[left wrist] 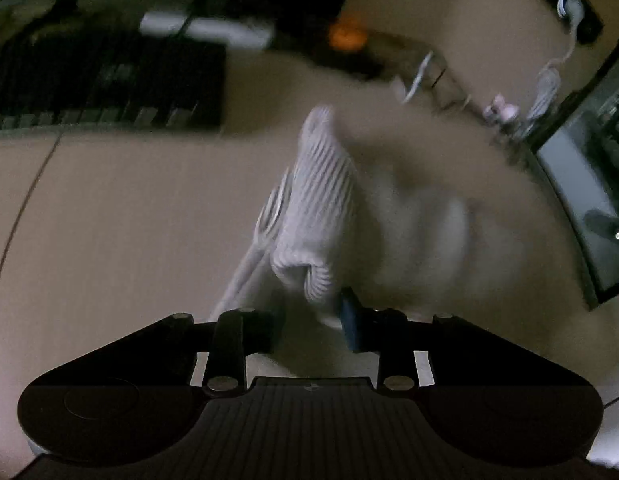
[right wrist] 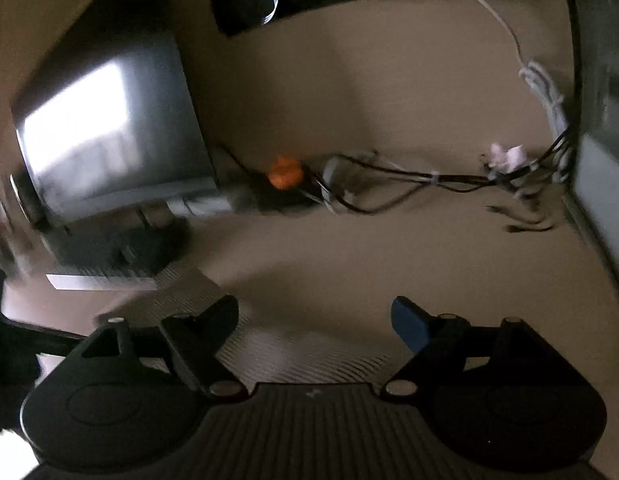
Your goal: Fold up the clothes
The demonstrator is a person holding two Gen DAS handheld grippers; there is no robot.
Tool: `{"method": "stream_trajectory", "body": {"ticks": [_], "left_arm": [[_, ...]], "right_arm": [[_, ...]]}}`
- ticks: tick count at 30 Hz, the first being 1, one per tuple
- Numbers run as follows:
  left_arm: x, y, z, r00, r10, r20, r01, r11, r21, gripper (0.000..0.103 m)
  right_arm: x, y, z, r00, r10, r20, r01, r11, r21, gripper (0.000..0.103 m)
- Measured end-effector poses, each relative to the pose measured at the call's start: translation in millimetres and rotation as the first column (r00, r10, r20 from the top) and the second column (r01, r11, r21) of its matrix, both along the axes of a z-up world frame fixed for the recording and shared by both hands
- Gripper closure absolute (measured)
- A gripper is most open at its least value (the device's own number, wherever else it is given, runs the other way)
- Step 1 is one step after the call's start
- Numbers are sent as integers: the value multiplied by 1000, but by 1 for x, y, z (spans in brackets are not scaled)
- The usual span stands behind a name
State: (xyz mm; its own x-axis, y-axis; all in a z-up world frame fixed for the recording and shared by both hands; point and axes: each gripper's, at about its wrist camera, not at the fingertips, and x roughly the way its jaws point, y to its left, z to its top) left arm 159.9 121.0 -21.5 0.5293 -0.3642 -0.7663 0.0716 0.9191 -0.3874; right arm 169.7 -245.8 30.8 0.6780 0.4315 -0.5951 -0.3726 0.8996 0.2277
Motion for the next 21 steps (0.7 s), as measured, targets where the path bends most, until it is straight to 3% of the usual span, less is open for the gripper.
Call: {"method": "stream_trajectory", "body": {"ticks": [1, 5, 8, 10, 12, 15, 18, 21], "left_arm": [[-5, 1, -9, 1000, 3, -17, -3, 1000, 30, 69], [-16, 15, 1, 997, -30, 66, 37, 994, -105, 46], [-7, 12, -7, 994, -73, 77, 84, 984, -159, 43], [2, 9, -17, 995, -71, 70, 83, 980, -179, 35], [5, 9, -26, 999, -21, 44, 30, 980, -199, 32], [2, 16, -33, 998, 55, 16, -49, 963, -264, 28], [-12, 24, -37, 994, 105, -6, -101, 940, -326, 28], [-30, 30, -40, 988, 151, -43, -156, 912, -378, 29]], "right_arm": [[-4, 2, -3, 1000, 8, -9, -8, 1000, -23, 18], [-23, 7, -19, 993, 71, -99, -69, 997, 22, 18], [-27, 26, -29, 994, 93, -56, -99, 989, -110, 18], [-30, 45, -30, 989, 146, -17, -146, 968, -202, 18], [-36, 67, -30, 974, 227, 13, -213, 934, -288, 17], [-51, 115, -38, 912, 408, 37, -358, 839, -410, 15], [-53, 155, -57, 863, 505, 34, -421, 754, -505, 15], [-36, 160, -66, 874, 484, 40, -385, 740, -552, 15]]}}
